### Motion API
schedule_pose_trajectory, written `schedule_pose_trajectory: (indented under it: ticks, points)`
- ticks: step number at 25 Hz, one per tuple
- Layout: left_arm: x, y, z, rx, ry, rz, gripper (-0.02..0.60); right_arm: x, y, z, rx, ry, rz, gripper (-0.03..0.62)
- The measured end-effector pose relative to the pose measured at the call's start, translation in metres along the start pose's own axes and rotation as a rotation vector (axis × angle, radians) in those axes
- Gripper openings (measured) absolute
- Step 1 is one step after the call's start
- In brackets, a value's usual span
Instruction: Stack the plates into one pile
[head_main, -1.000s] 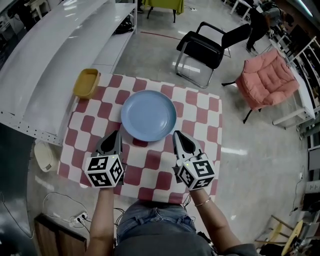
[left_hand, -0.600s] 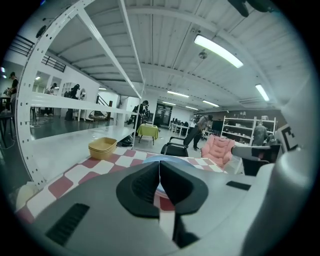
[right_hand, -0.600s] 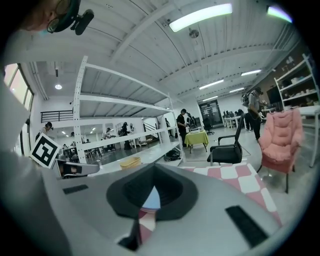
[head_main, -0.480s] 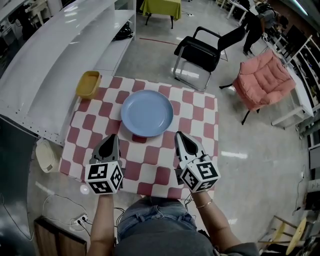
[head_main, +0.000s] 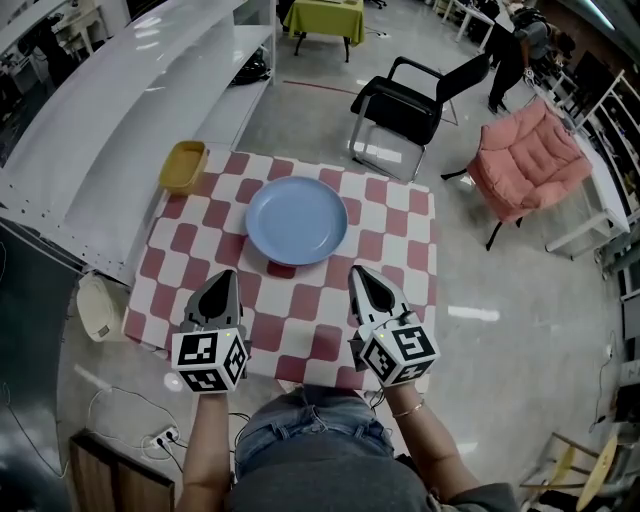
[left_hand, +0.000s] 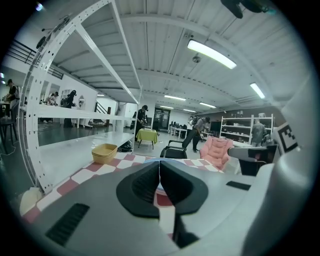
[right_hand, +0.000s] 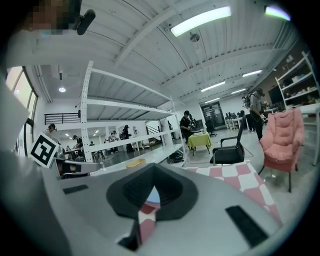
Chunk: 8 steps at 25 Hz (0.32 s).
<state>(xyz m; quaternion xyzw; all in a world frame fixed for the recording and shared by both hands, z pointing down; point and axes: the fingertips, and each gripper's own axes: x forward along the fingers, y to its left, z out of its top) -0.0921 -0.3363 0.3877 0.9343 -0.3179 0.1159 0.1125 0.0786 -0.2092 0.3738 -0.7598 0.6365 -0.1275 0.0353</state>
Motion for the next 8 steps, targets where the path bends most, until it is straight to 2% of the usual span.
schedule_pose_trajectory:
  ticks: [8]
  points:
    - [-0.011, -0.004, 0.005, 0.008, -0.028, -0.002, 0.018, -0.012, 0.0, -0.005, 0.006, -0.013, -0.014, 0.008]
